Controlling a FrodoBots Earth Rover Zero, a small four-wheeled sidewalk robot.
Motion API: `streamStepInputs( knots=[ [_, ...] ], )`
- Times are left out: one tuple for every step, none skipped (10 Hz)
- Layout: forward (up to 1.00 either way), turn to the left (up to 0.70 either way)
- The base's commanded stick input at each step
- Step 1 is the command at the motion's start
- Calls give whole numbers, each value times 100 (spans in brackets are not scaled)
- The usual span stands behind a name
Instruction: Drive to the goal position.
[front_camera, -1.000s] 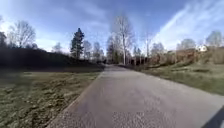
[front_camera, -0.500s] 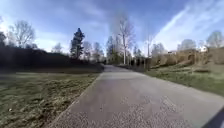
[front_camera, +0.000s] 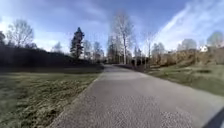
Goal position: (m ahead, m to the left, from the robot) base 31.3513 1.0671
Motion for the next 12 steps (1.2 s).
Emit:
streamStepInputs(
  knots=[
    [100,0],
    [100,0],
    [100,0],
    [100,0],
    [100,0],
    [100,0],
    [100,0],
    [100,0],
    [100,0],
    [100,0],
    [100,0],
    [100,0]
  ],
)
